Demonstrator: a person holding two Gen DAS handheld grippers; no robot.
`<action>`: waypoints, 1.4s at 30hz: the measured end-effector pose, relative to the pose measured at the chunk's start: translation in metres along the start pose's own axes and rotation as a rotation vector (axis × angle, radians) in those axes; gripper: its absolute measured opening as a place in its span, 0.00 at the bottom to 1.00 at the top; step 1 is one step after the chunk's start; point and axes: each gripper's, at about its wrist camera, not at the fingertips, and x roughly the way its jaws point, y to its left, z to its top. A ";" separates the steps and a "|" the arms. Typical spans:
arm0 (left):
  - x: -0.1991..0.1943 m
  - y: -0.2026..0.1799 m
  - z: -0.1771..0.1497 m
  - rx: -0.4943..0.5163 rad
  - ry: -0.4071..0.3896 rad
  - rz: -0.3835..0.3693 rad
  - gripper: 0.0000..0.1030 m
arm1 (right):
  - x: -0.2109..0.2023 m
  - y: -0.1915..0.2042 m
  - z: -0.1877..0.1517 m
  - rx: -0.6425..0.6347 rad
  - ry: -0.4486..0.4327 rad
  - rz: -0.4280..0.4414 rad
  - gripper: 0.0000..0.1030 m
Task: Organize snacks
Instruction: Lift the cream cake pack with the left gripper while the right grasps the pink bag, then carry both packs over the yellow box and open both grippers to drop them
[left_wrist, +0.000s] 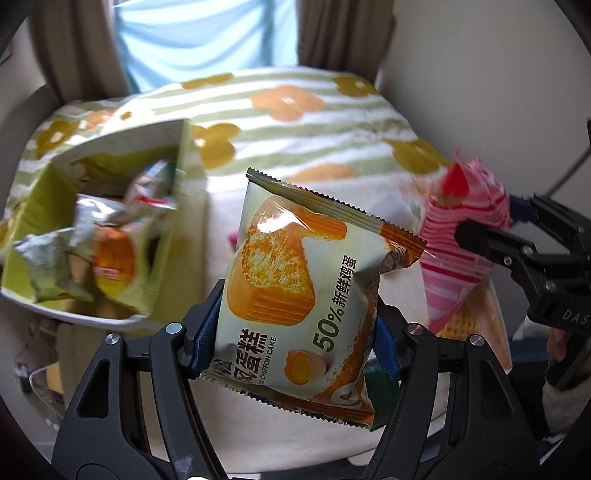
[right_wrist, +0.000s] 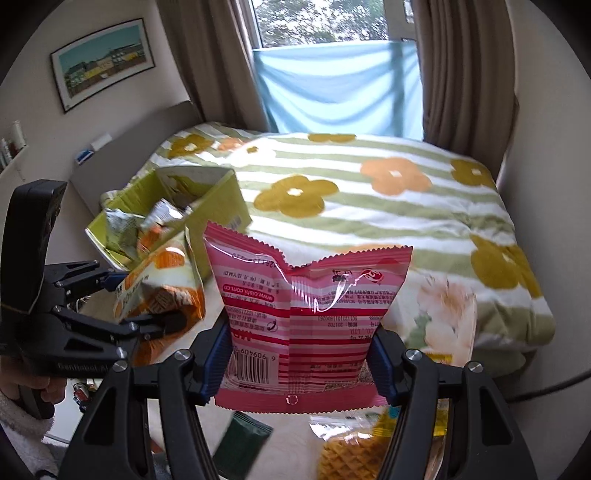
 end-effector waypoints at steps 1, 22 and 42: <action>-0.005 0.007 0.003 -0.014 -0.012 0.006 0.64 | -0.003 0.006 0.006 -0.008 -0.011 0.002 0.59; -0.043 0.244 0.078 -0.107 -0.094 0.076 0.64 | 0.062 0.167 0.124 -0.092 -0.101 0.064 0.59; 0.035 0.341 0.103 -0.146 0.023 0.063 0.91 | 0.172 0.220 0.151 -0.029 0.059 0.044 0.59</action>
